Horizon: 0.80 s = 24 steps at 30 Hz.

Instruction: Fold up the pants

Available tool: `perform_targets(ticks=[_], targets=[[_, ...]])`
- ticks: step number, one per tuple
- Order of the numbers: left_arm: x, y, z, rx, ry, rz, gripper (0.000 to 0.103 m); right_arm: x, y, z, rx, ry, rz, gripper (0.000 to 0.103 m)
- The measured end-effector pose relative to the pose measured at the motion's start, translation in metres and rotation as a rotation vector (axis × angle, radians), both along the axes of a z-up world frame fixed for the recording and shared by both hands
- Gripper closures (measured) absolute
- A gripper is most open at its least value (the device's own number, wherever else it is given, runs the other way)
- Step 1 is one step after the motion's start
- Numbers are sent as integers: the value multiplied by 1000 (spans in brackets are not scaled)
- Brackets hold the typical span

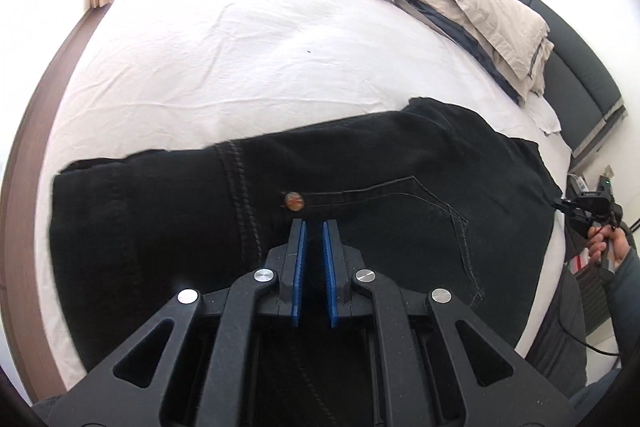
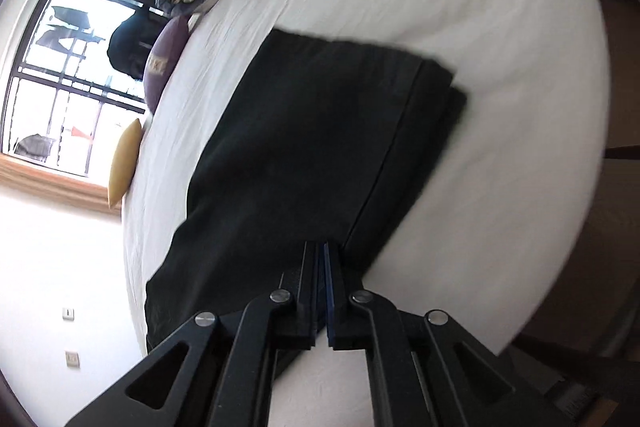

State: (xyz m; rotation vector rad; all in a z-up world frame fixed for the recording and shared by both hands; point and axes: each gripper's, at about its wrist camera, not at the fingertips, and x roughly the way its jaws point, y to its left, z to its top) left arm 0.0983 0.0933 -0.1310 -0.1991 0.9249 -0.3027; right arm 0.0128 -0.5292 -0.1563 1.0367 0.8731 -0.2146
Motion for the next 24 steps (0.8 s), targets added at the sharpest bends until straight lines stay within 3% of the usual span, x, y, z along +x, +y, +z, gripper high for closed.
perform_targets(ticks=[1, 3, 6, 8, 13, 19, 21, 24], targets=[[-3, 12, 4, 39, -9, 31, 94, -7, -5, 8, -19, 0, -25, 68], [-4, 40, 11, 31, -11, 50, 94, -17, -9, 23, -58, -5, -56, 51], [-2, 46, 29, 72, -29, 103, 94, -27, -14, 28, -49, -22, -94, 50], [-7, 47, 47, 38, -43, 99, 94, -29, -15, 20, -16, -5, -133, 50], [-10, -23, 73, -50, -78, -30, 94, -25, -38, -8, 74, -2, -172, 50], [16, -141, 43, -68, -15, -200, 94, -18, -57, -23, 137, -39, -208, 50], [29, -177, 27, -115, 26, -237, 94, -15, -62, -26, 160, -53, -220, 50], [41, -210, 7, -74, 66, -269, 94, -11, -61, -25, 148, -62, -203, 50]])
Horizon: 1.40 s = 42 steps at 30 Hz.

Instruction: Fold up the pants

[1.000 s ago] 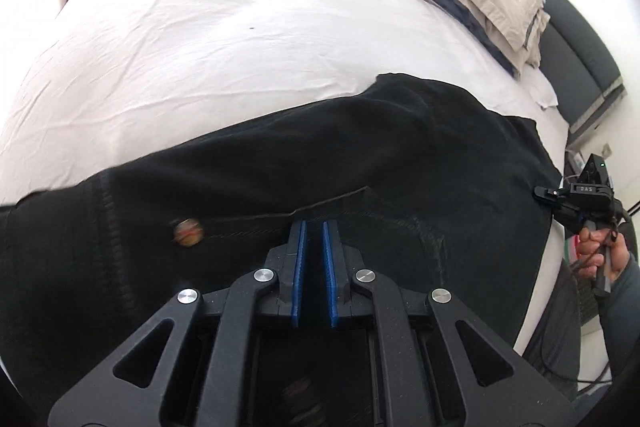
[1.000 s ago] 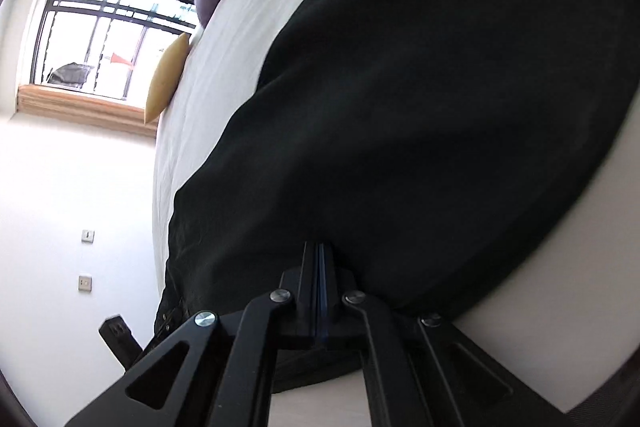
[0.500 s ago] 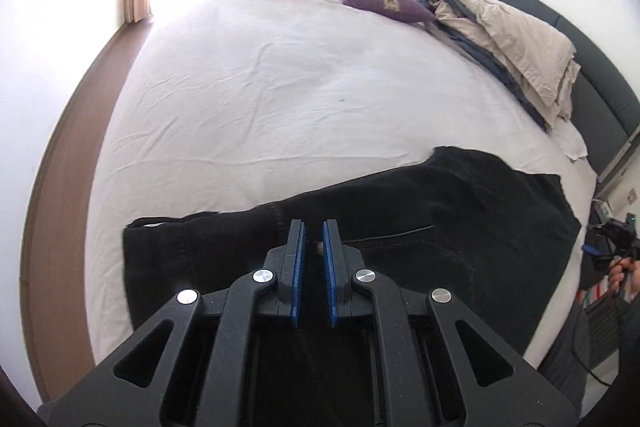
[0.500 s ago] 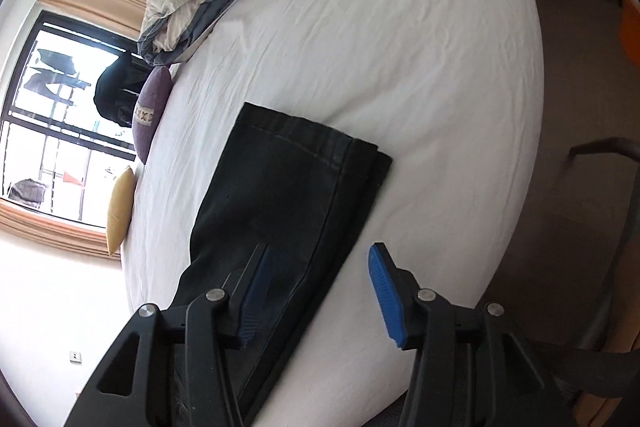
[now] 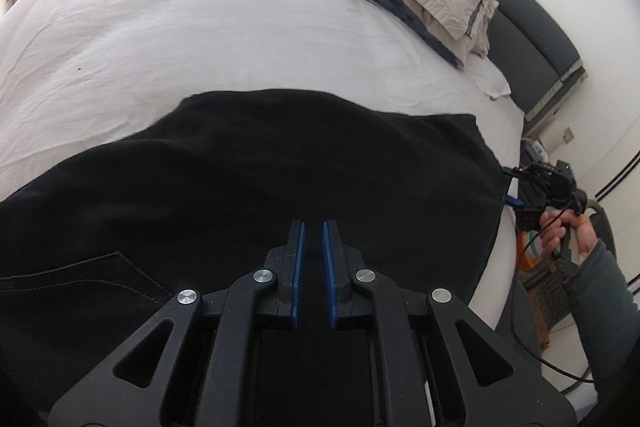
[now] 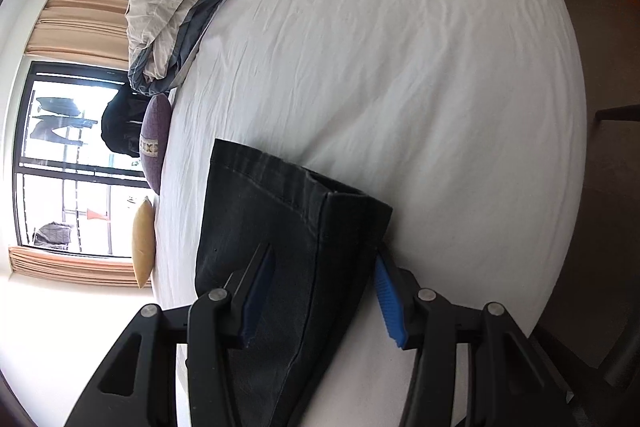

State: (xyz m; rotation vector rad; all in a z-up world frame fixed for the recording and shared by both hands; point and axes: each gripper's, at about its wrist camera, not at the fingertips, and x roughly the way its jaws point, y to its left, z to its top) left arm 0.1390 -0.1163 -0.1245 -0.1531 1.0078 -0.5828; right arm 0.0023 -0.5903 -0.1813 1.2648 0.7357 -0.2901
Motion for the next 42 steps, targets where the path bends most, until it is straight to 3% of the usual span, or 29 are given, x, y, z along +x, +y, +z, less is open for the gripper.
perform_targets(ticks=[3, 6, 8, 12, 19, 28, 32, 36, 39, 42], targets=[[7, -13, -28, 38, 66, -3, 94, 5, -1, -1, 5, -20, 4, 50], [6, 2, -41, -31, 90, 7, 94, 6, -2, -6, 27, -53, -3, 51], [7, 1, -45, -31, 92, 2, 94, 7, -5, -9, 41, -73, -8, 55], [2, 1, -47, -10, 74, 1, 94, 2, -10, -20, 94, -97, -29, 81], [6, 13, -48, -61, 103, 13, 94, -5, -9, -21, 101, -131, -48, 89], [9, 17, -46, -62, 105, 15, 94, 7, 0, 2, -52, -66, -7, 95], [9, 18, -46, -70, 110, 20, 94, 14, 20, 38, -200, -48, 34, 96], [9, 18, -47, -77, 112, 27, 94, 41, 91, 102, -458, -83, 229, 96], [10, 20, -48, -95, 122, 37, 94, 62, 211, 138, -769, -125, 610, 96], [11, 25, -47, -127, 145, 49, 94, 61, 311, 127, -910, -136, 925, 96]])
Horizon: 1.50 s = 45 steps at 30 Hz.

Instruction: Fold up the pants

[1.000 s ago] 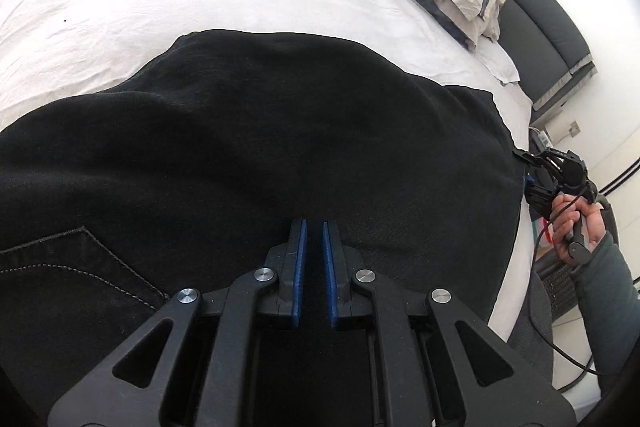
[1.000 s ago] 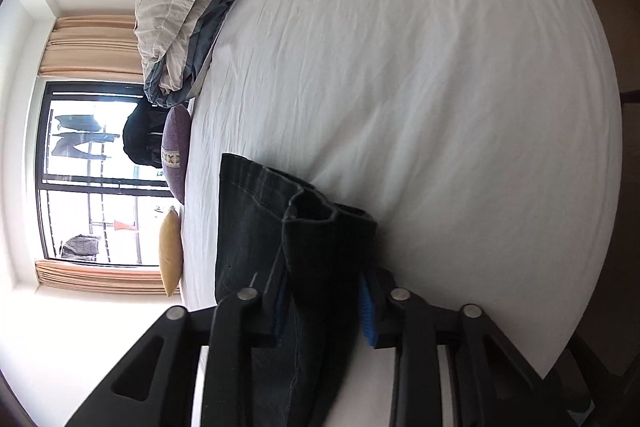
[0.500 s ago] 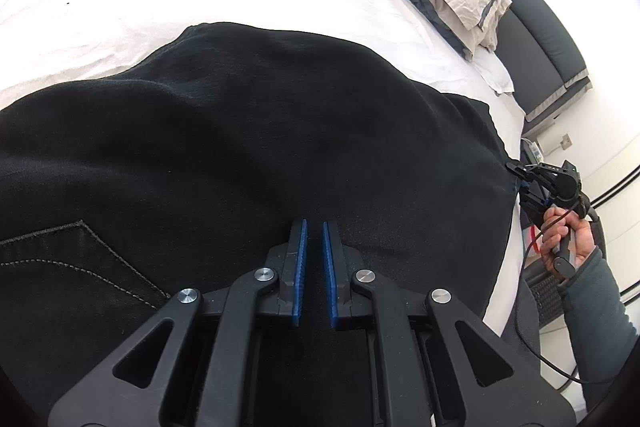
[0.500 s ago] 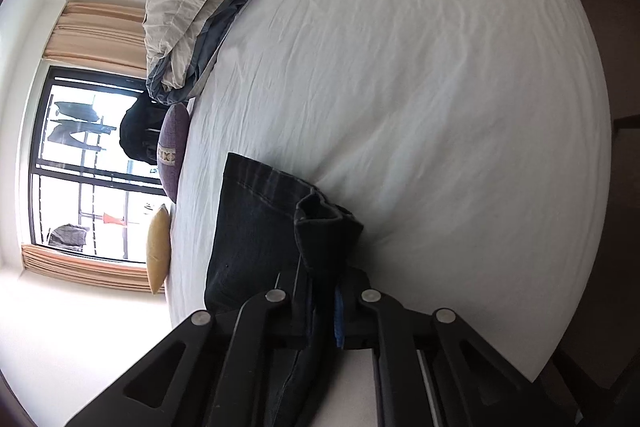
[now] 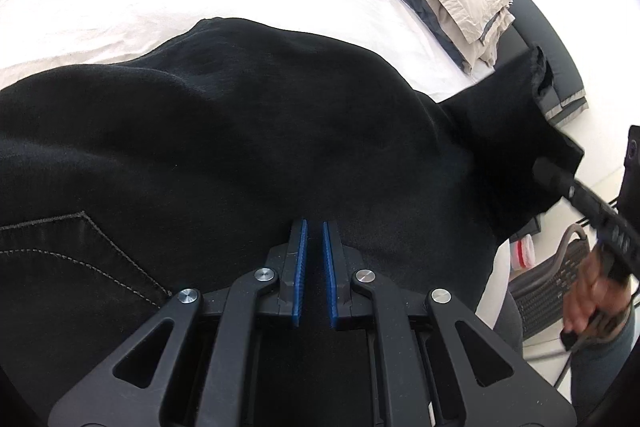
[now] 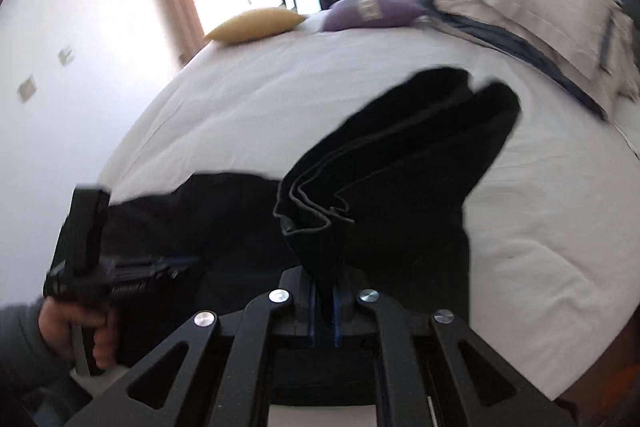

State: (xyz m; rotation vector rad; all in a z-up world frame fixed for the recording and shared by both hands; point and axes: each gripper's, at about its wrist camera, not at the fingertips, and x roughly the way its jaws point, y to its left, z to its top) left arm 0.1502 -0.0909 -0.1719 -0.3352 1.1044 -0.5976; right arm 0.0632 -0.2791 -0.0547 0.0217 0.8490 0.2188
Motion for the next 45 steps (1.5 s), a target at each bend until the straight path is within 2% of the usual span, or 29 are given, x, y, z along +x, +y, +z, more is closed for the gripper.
perform_targets(ticks=[3, 5, 7, 12, 18, 23, 27, 31, 38, 43, 45], targets=[[-5, 7, 8, -4, 20, 24, 94, -11, 59, -24, -119, 38, 139, 96], [-11, 15, 14, -33, 26, 50, 94, -15, 77, -36, -182, 49, 166, 96], [-16, 26, 15, -106, 62, 85, 94, -18, 82, -42, -199, 48, 159, 96], [-21, 34, 14, -280, 164, 107, 94, -30, 93, -38, -269, -24, 154, 95], [-15, 38, 7, -413, 273, 129, 92, -57, 130, -39, -390, -122, 235, 95], [-17, 56, 7, -511, 303, 171, 92, -71, 154, -49, -458, -160, 300, 95], [-19, 75, 5, -530, 316, 211, 91, -72, 158, -47, -460, -174, 289, 95], [-27, 88, 1, -597, 325, 244, 91, -75, 164, -43, -471, -188, 290, 95], [-28, 111, 3, -605, 322, 293, 91, -83, 179, -50, -535, -217, 342, 95], [-35, 137, 8, -540, 288, 333, 91, -88, 196, -63, -576, -175, 362, 94], [-38, 145, 15, -487, 269, 345, 91, -89, 199, -65, -584, -173, 371, 94]])
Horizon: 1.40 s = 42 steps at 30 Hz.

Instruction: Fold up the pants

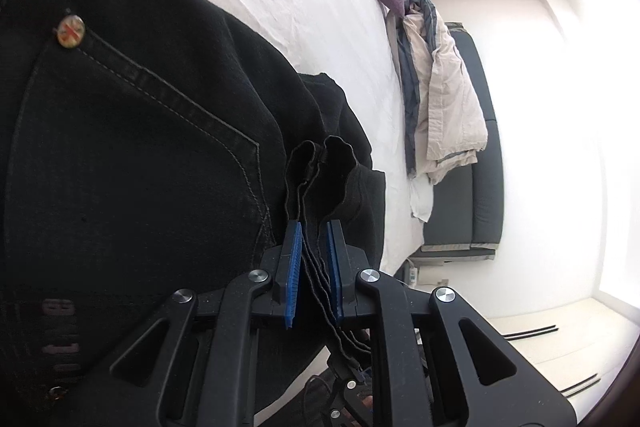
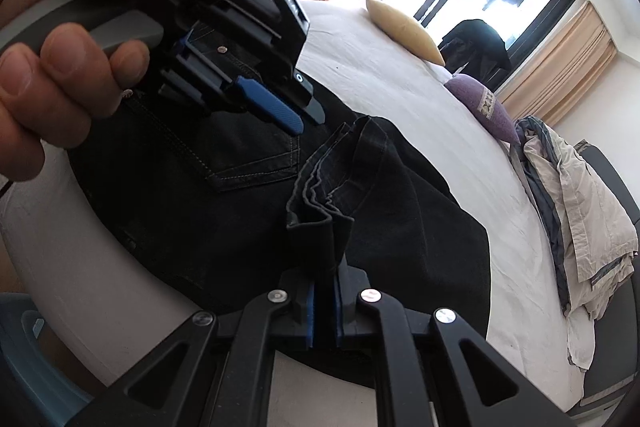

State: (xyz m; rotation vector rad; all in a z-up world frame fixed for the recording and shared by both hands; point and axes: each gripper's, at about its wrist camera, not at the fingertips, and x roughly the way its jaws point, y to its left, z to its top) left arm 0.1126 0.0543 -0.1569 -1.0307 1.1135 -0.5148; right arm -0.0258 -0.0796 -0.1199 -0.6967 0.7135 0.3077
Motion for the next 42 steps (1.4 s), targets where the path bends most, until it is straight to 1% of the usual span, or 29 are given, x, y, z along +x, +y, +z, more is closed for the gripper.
perform_targets(ticks=[2, 5, 8, 10, 12, 14, 17, 18, 19, 20, 21, 22, 23, 25, 26, 27, 29, 30, 31, 32, 33, 34, 35, 36, 37, 38, 39, 42], targets=[[-1, 3, 10, 49, -23, -7, 91, -1, 4, -2, -13, -2, 10, 94], [3, -5, 26, 58, -67, -33, 91, -3, 11, -8, -47, -4, 30, 94], [9, -19, 43, 94, -127, -106, 91, -8, 18, -14, -76, -3, 51, 92], [17, -30, 46, 123, -146, -153, 91, -12, 21, -16, -81, 4, 58, 91], [24, -38, 43, 159, -136, -178, 91, -13, 23, -18, -88, 11, 61, 90], [31, -44, 35, 177, -118, -199, 91, -16, 25, -19, -90, 14, 71, 86], [40, -51, 29, 234, -114, -221, 91, -15, 23, -20, -90, 24, 93, 82], [38, -47, 24, 260, -103, -221, 91, -16, 22, -21, -86, 30, 100, 80], [38, -42, 17, 284, -76, -204, 91, -16, 22, -21, -80, 40, 108, 78], [40, -38, 5, 288, -47, -183, 91, -18, 22, -21, -81, 48, 112, 77], [40, -31, -4, 267, -33, -168, 91, -19, 21, -20, -78, 53, 119, 74], [38, -25, -7, 253, -34, -156, 91, -19, 18, -15, -54, 69, 130, 71], [38, -22, -10, 270, -31, -148, 91, -20, 12, -6, -4, 97, 147, 66], [34, -15, -9, 283, -33, -137, 91, -18, -7, 22, 174, 178, 205, 41], [30, -11, -5, 284, -41, -130, 91, -16, -18, 36, 252, 189, 215, 37], [26, -6, -1, 281, -51, -121, 91, -11, -29, 48, 306, 179, 200, 36], [18, 4, 3, 264, -59, -99, 91, 14, -55, 66, 433, 190, 133, 36], [13, 9, 5, 258, -60, -91, 91, 31, -69, 71, 505, 196, 73, 36], [9, 11, 8, 253, -62, -90, 91, 48, -81, 70, 551, 194, -1, 41], [7, 11, 12, 249, -64, -93, 91, 67, -92, 65, 593, 205, -66, 46], [4, 11, 13, 246, -63, -93, 91, 86, -102, 57, 654, 244, -121, 56], [2, 11, 14, 242, -63, -91, 91, 106, -112, 44, 725, 299, -182, 61], [-1, 12, 15, 234, -67, -93, 91, 122, -122, 30, 795, 358, -249, 63], [-3, 12, 18, 228, -72, -94, 91, 134, -129, 15, 844, 415, -311, 66], [-4, 13, 21, 225, -82, -92, 91, 141, -132, 1, 871, 465, -353, 67], [-6, 14, 25, 222, -92, -91, 91, 142, -131, -8, 890, 496, -366, 67], [-5, 13, 29, 221, -101, -90, 91, 138, -126, -10, 899, 502, -348, 67], [0, 2, 44, 210, -140, -102, 91, 114, -94, -9, 864, 530, -230, 68]])
